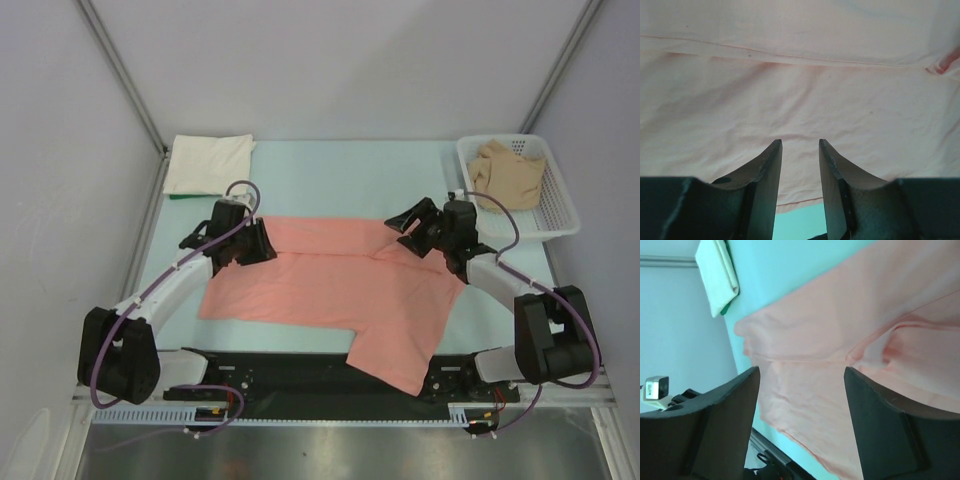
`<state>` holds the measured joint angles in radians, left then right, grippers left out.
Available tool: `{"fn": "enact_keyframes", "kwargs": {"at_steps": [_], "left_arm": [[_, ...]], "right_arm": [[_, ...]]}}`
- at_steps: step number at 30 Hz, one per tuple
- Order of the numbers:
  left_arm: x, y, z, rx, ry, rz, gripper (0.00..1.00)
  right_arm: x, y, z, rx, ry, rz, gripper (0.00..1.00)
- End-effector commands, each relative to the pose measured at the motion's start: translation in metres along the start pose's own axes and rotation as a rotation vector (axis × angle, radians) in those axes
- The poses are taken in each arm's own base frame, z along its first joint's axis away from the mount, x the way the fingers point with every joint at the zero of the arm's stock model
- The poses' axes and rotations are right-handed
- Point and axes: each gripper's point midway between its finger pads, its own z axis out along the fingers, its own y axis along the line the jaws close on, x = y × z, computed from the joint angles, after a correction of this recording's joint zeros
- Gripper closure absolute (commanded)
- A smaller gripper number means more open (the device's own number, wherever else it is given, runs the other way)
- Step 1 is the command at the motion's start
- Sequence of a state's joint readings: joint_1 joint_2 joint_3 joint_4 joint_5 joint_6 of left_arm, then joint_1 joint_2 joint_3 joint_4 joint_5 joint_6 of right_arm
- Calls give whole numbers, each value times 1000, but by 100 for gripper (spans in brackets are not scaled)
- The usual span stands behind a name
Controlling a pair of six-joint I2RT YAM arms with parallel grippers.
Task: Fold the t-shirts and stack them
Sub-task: Fold the tshirt
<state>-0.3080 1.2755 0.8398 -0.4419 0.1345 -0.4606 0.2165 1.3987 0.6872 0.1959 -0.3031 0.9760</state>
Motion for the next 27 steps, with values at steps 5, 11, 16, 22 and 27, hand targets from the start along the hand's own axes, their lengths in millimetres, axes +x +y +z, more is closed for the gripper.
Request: {"fn": "enact_keyframes", "kwargs": {"at_steps": [5, 11, 16, 22, 27], "left_arm": [[-6, -7, 1, 33, -37, 18, 59], [-4, -6, 1, 30, -32, 19, 59], [-8, -10, 0, 44, -38, 17, 58], [-15, -13, -3, 52, -53, 26, 57], [-15, -13, -4, 48, -52, 30, 57]], "right_arm": [[33, 16, -19, -10, 183, -168, 30], [15, -24, -28, 136, 150, -143, 48], [17, -37, -1, 190, 279, -149, 39], [13, -52, 15, 250, 329, -185, 33], [13, -52, 21, 242, 347, -176, 35]]}}
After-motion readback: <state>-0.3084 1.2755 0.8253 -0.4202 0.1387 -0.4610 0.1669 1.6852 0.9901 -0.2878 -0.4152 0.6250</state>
